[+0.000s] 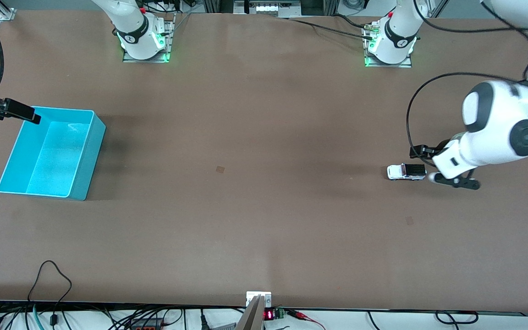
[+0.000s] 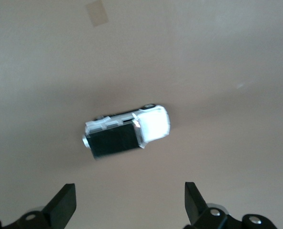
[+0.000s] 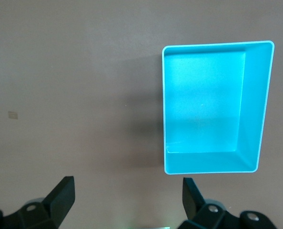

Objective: Wind and store white jeep toy
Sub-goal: 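Lower the left gripper over the white toy jeep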

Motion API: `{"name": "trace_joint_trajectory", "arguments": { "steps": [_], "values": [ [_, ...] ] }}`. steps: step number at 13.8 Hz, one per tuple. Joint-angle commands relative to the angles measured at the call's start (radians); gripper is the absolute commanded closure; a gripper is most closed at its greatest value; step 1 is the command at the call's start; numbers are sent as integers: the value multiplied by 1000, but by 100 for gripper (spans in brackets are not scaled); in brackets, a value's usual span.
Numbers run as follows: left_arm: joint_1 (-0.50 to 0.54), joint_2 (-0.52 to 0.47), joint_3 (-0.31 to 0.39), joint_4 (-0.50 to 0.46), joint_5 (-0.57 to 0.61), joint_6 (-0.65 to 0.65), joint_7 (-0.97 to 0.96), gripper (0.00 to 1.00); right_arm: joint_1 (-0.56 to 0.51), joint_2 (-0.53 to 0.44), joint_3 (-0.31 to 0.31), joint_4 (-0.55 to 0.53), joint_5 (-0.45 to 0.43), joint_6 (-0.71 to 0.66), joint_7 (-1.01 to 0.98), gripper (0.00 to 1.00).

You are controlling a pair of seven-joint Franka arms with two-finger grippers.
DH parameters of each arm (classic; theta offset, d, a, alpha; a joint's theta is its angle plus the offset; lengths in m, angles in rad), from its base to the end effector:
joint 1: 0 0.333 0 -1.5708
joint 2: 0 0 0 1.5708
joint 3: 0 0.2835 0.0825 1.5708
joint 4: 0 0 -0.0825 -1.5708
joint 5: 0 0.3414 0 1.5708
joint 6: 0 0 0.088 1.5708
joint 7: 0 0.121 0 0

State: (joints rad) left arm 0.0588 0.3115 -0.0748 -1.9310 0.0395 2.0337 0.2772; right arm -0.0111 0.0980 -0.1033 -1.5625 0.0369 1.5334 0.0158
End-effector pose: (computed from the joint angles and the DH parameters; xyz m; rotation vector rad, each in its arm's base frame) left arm 0.5450 -0.0049 0.2935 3.0699 -0.4849 -0.3232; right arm 0.5264 -0.0536 0.5278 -3.0958 0.2035 0.1943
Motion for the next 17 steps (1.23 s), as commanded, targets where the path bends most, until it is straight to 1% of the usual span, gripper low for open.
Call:
{"name": "trace_joint_trajectory", "arguments": {
  "steps": [1,4,6,8,11,12,14,17],
  "values": [
    [7,20,-3,-16,120,65,198,0,-6,2,4,10,5,-15,4,0],
    [12,35,-5,-17,114,114,519,0,-7,2,4,7,6,-16,7,0],
    [13,35,-5,-20,105,117,698,0,-9,5,4,5,6,-18,10,0],
    [21,49,-7,-34,102,128,845,0,-7,6,4,4,6,-21,12,0],
    [35,70,-14,-77,85,224,1047,0,-7,8,4,4,6,-29,12,0],
    [36,72,-20,-97,54,265,1110,0,-7,8,4,4,6,-29,12,0],
    [38,72,-22,-117,5,284,1177,0,-1,8,4,4,6,-30,12,0],
    [38,78,-36,-132,3,287,1231,0,0,8,5,4,5,-29,12,0]
  ]
}}
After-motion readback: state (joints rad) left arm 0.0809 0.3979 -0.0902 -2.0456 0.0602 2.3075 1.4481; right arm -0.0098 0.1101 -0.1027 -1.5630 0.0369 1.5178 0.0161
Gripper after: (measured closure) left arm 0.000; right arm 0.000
